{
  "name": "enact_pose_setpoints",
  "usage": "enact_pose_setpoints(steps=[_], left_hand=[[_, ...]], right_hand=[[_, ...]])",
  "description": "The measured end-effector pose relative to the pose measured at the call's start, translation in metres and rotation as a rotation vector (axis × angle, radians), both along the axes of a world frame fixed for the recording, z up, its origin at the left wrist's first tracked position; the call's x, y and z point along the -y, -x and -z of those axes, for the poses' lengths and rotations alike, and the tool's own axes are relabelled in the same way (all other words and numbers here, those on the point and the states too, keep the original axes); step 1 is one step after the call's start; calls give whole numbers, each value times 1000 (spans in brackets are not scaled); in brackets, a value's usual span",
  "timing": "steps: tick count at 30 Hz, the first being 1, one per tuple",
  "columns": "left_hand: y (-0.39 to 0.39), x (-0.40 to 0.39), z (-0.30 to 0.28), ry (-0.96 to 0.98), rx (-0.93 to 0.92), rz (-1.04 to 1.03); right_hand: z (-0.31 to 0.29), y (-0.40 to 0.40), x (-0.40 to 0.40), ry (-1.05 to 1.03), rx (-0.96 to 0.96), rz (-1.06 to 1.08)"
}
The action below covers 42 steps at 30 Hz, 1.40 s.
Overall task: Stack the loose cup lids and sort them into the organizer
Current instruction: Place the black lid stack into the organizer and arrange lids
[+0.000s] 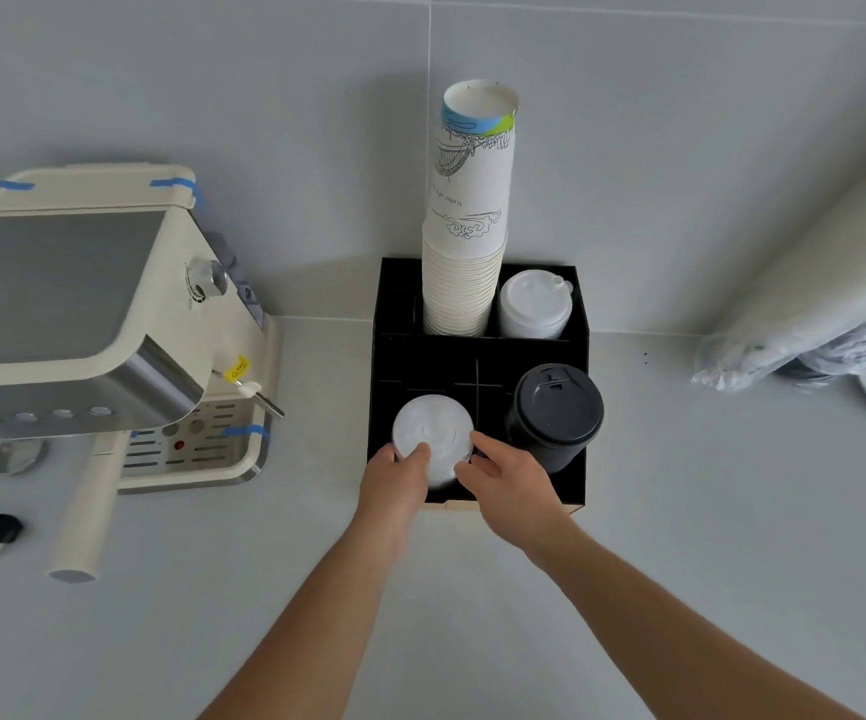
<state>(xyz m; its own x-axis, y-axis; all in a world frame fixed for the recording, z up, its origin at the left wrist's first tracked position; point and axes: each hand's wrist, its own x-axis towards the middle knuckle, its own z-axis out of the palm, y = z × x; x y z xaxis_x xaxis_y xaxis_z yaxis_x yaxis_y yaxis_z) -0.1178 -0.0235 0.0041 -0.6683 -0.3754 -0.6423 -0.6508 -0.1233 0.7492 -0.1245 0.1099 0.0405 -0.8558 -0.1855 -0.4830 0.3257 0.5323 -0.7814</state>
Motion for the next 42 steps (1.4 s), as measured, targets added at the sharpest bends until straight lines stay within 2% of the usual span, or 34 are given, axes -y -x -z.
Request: enact_pose_setpoints(steps=[15,27,36,42], left_hand=[[19,4,11,-231,39,-100],[2,11,-2,-195,52,-96],[-41,31,-25,-144,-168,-196],[-31,23,-57,-91,-264,-87]], right_hand=[[16,11,6,167,75,119],[1,-4,-4,284,80,107],[-47,-36,-41,348,-18,206],[-88,-15,-73,475,-135,287]])
